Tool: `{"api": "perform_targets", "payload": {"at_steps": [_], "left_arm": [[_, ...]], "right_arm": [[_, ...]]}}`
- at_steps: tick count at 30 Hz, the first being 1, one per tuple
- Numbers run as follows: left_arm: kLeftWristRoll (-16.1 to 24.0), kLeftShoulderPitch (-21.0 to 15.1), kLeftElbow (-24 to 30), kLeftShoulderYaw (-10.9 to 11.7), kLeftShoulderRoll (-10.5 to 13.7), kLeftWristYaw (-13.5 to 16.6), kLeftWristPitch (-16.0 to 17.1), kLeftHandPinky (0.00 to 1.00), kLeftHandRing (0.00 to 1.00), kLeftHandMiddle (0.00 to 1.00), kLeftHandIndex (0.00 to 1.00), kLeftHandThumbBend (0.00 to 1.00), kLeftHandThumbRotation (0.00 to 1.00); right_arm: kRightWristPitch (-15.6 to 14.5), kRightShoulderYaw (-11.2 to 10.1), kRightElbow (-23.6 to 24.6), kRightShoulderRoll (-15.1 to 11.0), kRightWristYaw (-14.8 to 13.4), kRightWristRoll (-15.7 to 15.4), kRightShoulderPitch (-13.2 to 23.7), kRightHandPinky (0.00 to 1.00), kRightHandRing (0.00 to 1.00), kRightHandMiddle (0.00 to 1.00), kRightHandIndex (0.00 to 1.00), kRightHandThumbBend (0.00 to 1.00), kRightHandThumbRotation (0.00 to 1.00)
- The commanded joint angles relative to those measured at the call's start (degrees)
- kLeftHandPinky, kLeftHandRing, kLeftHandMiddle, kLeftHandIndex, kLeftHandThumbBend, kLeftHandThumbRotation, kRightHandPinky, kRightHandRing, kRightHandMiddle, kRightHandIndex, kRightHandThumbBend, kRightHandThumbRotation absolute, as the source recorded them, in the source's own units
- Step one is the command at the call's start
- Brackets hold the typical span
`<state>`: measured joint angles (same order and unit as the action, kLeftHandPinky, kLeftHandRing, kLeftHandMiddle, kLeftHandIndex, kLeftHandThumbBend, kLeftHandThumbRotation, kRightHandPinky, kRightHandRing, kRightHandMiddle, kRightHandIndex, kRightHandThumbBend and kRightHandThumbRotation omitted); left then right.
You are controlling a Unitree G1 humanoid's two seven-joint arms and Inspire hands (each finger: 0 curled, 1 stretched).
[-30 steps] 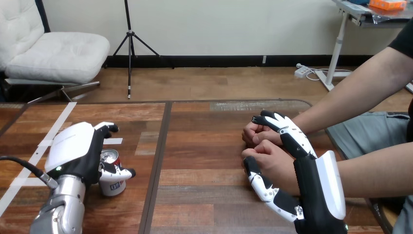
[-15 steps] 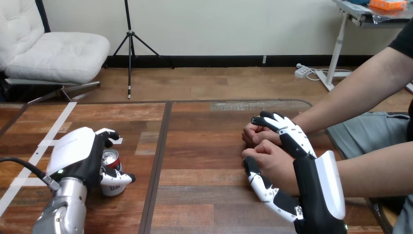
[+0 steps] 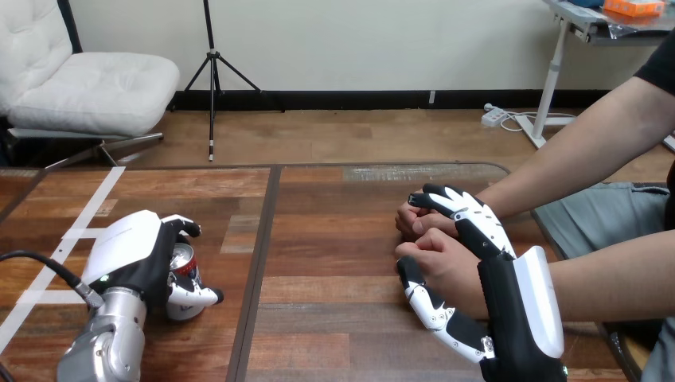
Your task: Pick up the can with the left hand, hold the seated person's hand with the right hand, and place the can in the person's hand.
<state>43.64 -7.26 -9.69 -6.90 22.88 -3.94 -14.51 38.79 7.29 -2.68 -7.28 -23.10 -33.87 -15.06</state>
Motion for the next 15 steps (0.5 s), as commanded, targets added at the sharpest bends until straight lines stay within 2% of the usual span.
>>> {"api": "perform_targets", "payload": {"at_steps": [1, 15], "left_arm": [[1.0, -3.9, 1.2, -1.1, 2.3, -0.9, -0.8, 0.63, 0.71, 0.74, 0.76, 0.80, 0.11], [0.6, -4.0, 1.4, -1.9, 2.9, -1.5, -1.9, 0.61, 0.69, 0.73, 0.74, 0.80, 0.08]], "right_arm": [[-0.1, -0.6, 1.6, -0.7, 0.2, 0.5, 3.2, 0.95, 0.90, 0.86, 0.76, 0.32, 0.30], [0.1, -0.7, 1.8, -0.7, 1.2, 1.0, 3.1, 0.96, 0.91, 0.86, 0.76, 0.32, 0.30]]}}
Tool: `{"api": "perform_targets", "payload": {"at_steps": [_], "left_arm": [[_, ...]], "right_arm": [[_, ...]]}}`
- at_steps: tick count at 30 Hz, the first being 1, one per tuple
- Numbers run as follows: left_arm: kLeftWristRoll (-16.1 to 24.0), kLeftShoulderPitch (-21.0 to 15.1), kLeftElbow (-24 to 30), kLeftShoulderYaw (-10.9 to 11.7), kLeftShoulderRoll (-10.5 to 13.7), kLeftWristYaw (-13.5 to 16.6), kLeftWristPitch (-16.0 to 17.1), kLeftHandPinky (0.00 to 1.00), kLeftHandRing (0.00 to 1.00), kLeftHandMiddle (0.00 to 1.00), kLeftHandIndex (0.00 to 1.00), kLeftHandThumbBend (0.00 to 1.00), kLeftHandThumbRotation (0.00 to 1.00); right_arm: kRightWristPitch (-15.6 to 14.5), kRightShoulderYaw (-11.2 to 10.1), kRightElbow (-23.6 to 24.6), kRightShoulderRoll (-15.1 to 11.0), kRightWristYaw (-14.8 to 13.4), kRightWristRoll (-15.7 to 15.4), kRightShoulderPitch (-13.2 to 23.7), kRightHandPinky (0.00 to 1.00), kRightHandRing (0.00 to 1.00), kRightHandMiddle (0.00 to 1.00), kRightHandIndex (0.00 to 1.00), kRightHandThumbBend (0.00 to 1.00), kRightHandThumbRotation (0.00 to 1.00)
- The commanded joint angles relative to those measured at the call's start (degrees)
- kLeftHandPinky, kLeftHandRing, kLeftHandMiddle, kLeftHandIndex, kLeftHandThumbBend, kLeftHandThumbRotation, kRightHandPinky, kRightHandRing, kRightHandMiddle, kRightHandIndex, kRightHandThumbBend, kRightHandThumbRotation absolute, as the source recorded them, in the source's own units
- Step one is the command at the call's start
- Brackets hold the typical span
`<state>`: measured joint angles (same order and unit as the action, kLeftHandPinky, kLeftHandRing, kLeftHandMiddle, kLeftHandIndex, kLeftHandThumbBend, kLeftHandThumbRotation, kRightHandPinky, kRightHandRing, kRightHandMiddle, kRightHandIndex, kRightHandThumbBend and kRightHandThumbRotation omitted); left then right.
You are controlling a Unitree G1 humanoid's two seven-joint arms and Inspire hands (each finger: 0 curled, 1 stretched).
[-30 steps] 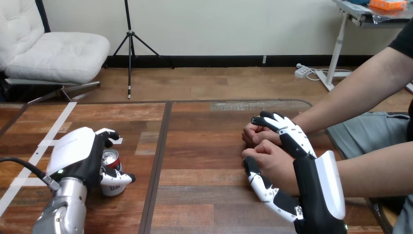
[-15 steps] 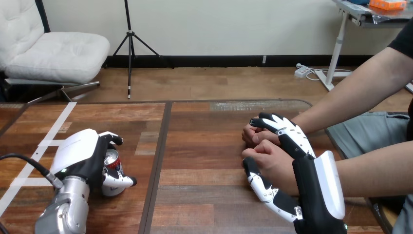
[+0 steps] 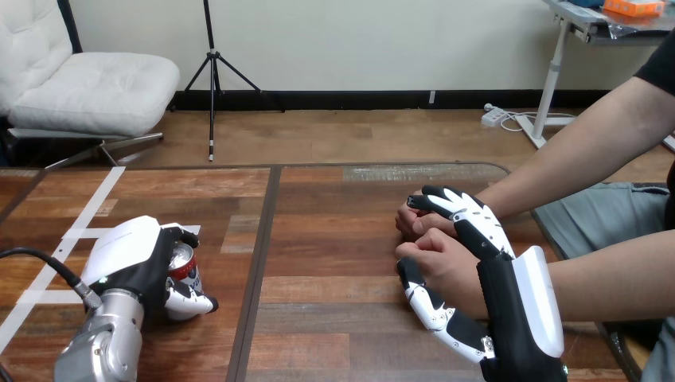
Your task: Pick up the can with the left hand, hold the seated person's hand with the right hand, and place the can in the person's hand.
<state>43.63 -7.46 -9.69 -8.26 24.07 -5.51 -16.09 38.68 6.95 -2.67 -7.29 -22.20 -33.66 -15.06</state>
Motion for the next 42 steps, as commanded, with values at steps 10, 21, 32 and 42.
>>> {"api": "perform_targets", "payload": {"at_steps": [10, 21, 32, 42], "left_arm": [[1.3, -4.4, 0.5, -1.4, 1.9, 0.1, -1.3, 0.59, 0.65, 0.70, 0.72, 0.80, 0.03], [-2.1, -3.9, -1.3, 0.7, 0.3, 5.1, 1.4, 0.53, 0.55, 0.58, 0.60, 0.78, 0.00], [-4.5, -3.1, -2.5, 1.0, -0.1, 11.3, 4.7, 0.47, 0.48, 0.51, 0.52, 0.75, 0.00], [-6.6, -2.2, -1.8, 1.4, -0.3, 14.1, 6.5, 0.45, 0.46, 0.49, 0.51, 0.74, 0.00]], "right_arm": [[0.2, -0.5, 1.9, -0.7, 0.3, 0.3, 3.2, 0.96, 0.90, 0.85, 0.76, 0.31, 0.30], [0.0, -0.5, 2.1, -0.7, 0.5, 0.3, 3.0, 0.96, 0.90, 0.85, 0.76, 0.32, 0.30], [-0.1, -0.6, 2.2, -0.8, 0.6, 0.3, 3.0, 0.96, 0.90, 0.85, 0.76, 0.32, 0.31], [-0.2, -0.6, 2.4, -0.8, 0.8, 0.5, 2.9, 0.96, 0.90, 0.85, 0.76, 0.31, 0.32]]}}
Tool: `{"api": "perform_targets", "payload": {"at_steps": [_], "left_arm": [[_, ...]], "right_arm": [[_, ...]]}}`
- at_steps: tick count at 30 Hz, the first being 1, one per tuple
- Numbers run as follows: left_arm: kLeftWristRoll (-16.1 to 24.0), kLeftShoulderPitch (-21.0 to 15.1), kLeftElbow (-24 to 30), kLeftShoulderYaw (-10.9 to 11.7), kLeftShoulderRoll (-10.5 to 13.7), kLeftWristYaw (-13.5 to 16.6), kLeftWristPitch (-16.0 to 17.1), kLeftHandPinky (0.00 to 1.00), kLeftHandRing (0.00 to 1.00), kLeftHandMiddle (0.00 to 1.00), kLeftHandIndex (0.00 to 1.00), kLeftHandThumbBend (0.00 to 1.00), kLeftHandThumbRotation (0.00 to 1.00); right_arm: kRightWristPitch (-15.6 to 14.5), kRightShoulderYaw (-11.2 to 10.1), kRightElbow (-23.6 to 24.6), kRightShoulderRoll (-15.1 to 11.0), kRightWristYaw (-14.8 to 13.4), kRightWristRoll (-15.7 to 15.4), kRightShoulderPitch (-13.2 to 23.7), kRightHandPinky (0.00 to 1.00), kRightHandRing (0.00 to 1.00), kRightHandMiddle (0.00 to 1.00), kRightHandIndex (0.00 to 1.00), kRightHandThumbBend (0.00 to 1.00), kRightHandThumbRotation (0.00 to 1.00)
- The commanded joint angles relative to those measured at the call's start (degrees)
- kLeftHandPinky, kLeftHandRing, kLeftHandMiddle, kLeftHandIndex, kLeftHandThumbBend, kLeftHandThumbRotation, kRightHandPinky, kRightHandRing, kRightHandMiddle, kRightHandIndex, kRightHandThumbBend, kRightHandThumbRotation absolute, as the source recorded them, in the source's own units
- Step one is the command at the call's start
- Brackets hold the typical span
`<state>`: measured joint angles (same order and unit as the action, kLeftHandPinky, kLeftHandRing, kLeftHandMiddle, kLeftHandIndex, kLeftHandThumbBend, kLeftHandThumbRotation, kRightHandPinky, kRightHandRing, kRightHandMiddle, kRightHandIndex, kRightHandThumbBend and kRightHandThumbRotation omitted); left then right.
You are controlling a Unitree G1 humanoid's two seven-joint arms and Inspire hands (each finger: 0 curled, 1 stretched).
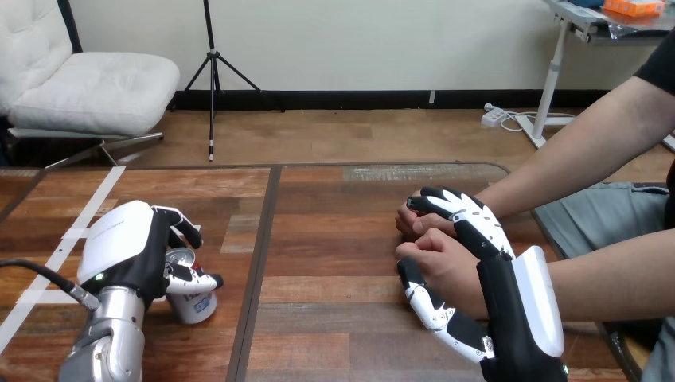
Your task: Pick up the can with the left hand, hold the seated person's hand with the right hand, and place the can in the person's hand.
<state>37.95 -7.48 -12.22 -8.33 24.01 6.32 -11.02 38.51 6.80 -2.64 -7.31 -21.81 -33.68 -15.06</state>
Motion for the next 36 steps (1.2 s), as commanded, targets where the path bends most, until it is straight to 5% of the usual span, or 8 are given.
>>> {"api": "perform_targets", "payload": {"at_steps": [1, 36], "left_arm": [[-1.1, -2.1, 0.8, 1.5, -0.2, 2.7, 1.8, 0.45, 0.46, 0.49, 0.51, 0.74, 0.00], [-3.5, -1.5, -0.2, 1.2, 0.1, 8.4, 7.2, 0.43, 0.45, 0.48, 0.49, 0.76, 0.00]], "right_arm": [[0.0, -0.4, 2.3, -0.8, 0.5, 0.5, 2.9, 0.96, 0.90, 0.85, 0.76, 0.31, 0.32], [-0.5, -0.5, 2.5, -0.6, 0.5, 0.2, 2.8, 0.95, 0.90, 0.84, 0.76, 0.31, 0.33]]}}
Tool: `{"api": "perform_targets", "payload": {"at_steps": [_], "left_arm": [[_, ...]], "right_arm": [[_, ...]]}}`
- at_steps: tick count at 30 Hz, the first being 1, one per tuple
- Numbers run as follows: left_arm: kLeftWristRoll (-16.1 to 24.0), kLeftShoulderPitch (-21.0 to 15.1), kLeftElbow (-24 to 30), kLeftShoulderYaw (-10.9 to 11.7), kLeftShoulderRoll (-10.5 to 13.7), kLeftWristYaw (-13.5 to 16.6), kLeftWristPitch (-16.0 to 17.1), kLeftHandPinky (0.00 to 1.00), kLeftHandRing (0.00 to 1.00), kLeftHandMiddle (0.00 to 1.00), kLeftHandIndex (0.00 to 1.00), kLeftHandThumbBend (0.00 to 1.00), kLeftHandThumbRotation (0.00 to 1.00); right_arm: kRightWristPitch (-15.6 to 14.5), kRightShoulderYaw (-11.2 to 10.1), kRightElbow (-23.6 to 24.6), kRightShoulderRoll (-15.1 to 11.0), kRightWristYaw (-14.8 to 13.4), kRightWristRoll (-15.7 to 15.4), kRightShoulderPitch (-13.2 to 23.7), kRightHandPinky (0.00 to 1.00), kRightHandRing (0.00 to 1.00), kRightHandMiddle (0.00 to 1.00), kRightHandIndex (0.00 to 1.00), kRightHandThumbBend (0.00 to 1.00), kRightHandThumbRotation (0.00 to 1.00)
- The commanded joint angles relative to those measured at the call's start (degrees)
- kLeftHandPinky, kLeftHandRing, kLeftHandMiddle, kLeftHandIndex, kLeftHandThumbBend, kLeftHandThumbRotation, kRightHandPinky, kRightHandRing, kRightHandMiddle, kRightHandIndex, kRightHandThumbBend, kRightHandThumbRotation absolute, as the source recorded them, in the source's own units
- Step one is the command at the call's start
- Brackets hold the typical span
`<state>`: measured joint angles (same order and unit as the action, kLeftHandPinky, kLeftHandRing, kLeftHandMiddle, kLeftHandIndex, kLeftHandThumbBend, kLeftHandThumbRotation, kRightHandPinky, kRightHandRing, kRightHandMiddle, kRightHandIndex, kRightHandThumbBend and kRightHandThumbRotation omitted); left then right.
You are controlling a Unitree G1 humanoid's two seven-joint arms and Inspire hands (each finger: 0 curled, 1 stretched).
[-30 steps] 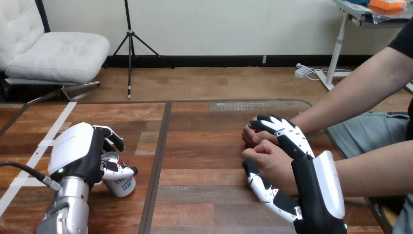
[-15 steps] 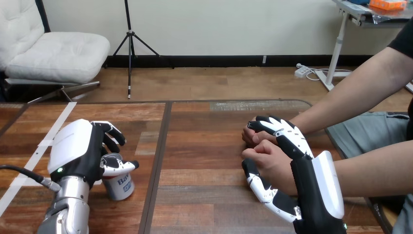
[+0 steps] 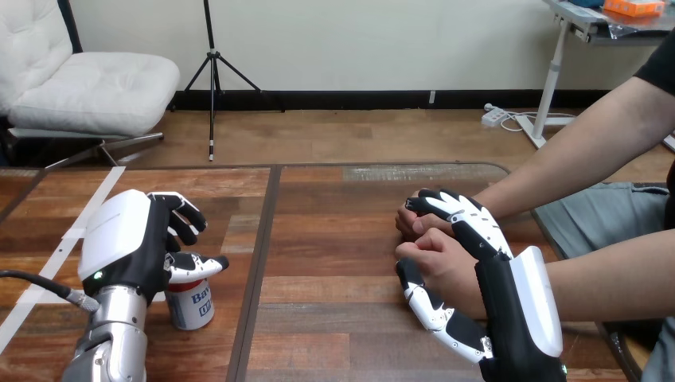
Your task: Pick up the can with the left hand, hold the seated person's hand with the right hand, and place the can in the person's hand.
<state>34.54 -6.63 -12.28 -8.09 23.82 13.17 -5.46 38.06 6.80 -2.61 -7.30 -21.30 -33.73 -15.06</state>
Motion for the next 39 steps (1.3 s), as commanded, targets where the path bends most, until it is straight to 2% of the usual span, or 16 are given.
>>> {"api": "perform_targets", "payload": {"at_steps": [1, 29, 35, 39], "left_arm": [[-0.2, -2.3, -0.2, 1.0, 0.2, 1.6, 1.6, 0.43, 0.45, 0.48, 0.49, 0.76, 0.00], [-0.4, -2.2, 0.4, 1.2, 0.4, 1.5, 1.8, 0.42, 0.45, 0.49, 0.49, 0.75, 0.00], [0.3, -2.2, 1.1, 0.7, 0.8, -0.1, 0.3, 0.41, 0.44, 0.49, 0.50, 0.75, 0.00], [1.5, -2.4, 2.2, -0.2, 2.0, -3.7, -2.1, 0.41, 0.45, 0.49, 0.51, 0.75, 0.00]], "right_arm": [[0.0, -0.5, 2.5, -0.6, 0.0, 0.2, 2.8, 0.95, 0.90, 0.84, 0.76, 0.31, 0.33], [0.2, -0.6, 2.3, -0.7, 0.0, 0.5, 2.8, 0.96, 0.90, 0.85, 0.76, 0.33, 0.34], [0.2, -0.6, 2.4, -0.9, 0.2, 0.5, 2.8, 0.96, 0.90, 0.85, 0.77, 0.33, 0.35], [0.2, -0.6, 2.4, -1.0, 0.2, 0.6, 2.8, 0.96, 0.90, 0.85, 0.77, 0.33, 0.35]]}}
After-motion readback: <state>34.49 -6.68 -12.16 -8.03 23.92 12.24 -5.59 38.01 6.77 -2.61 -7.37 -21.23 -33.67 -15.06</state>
